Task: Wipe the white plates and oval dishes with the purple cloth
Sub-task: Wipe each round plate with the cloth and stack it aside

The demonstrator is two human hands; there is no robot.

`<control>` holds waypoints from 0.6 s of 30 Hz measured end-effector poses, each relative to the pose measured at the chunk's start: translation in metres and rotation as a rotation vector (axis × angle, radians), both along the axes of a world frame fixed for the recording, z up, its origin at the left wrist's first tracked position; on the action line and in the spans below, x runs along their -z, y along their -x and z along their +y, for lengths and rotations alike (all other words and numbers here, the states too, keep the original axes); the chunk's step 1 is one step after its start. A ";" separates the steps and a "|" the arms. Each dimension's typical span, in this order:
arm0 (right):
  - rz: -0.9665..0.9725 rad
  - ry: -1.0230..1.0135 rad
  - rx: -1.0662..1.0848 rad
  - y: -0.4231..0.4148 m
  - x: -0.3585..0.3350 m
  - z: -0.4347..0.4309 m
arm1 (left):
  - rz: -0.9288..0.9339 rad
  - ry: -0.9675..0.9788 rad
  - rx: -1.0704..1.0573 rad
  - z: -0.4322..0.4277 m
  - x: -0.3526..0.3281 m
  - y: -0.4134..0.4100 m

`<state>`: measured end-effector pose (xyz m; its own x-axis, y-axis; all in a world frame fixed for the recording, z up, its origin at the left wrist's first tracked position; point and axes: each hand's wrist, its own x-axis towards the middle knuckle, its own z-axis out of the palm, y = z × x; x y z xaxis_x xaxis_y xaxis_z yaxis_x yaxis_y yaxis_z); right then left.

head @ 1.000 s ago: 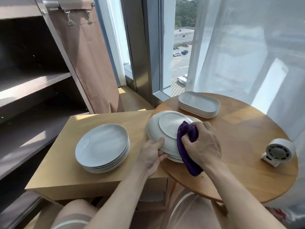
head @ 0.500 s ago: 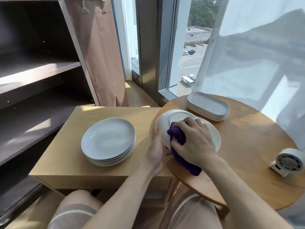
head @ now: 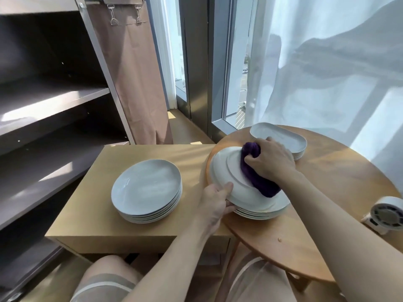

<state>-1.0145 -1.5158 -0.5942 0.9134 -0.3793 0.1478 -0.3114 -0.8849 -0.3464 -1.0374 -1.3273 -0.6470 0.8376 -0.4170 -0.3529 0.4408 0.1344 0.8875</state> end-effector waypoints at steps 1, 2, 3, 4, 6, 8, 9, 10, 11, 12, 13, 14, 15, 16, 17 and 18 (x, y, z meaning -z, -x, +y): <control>0.003 0.004 0.023 0.006 0.002 -0.003 | 0.000 0.000 -0.014 -0.001 0.000 0.000; 0.006 -0.003 0.047 0.014 0.004 -0.005 | 0.000 -0.003 -0.026 -0.001 0.000 0.001; 0.008 -0.018 0.069 0.022 0.006 -0.007 | 0.002 -0.006 -0.033 -0.002 0.000 0.001; 0.012 -0.037 0.083 0.031 0.007 -0.008 | 0.004 -0.007 -0.038 -0.002 0.000 0.002; 0.016 -0.065 0.093 0.048 0.011 -0.007 | 0.006 -0.006 -0.041 -0.003 0.000 0.004; -0.017 -0.107 0.095 0.064 0.015 0.000 | 0.003 -0.002 -0.048 -0.004 -0.001 0.006; -0.057 -0.140 0.104 0.072 0.020 0.004 | 0.000 0.004 -0.051 -0.003 -0.002 0.006; -0.110 -0.173 0.119 0.079 0.024 0.010 | -0.006 0.011 -0.050 -0.003 -0.003 0.006; -0.169 -0.199 0.135 0.086 0.029 0.015 | -0.010 0.016 -0.045 -0.002 -0.004 0.006; -0.224 -0.210 0.147 0.092 0.032 0.020 | -0.013 0.014 -0.038 -0.002 -0.005 0.006; -0.268 -0.195 0.146 0.095 0.034 0.026 | -0.017 0.007 -0.028 -0.001 -0.007 0.007; -0.305 -0.153 0.127 0.097 0.036 0.031 | -0.021 0.002 -0.019 -0.001 -0.007 0.006; -0.337 -0.096 0.096 0.098 0.037 0.036 | -0.023 0.004 -0.015 -0.001 -0.008 0.006; -0.364 -0.035 0.058 0.098 0.038 0.042 | -0.018 0.016 -0.017 -0.002 -0.009 0.006; -0.387 0.026 0.019 0.097 0.038 0.047 | -0.008 0.036 -0.019 -0.001 -0.011 0.006; -0.409 0.090 -0.021 0.096 0.038 0.052 | 0.002 0.062 -0.018 0.000 -0.013 0.006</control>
<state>-1.1100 -1.4643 -0.6319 0.7803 -0.3299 0.5313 -0.1456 -0.9220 -0.3587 -1.0436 -1.3272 -0.6344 0.8444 -0.4232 -0.3284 0.4396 0.1972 0.8763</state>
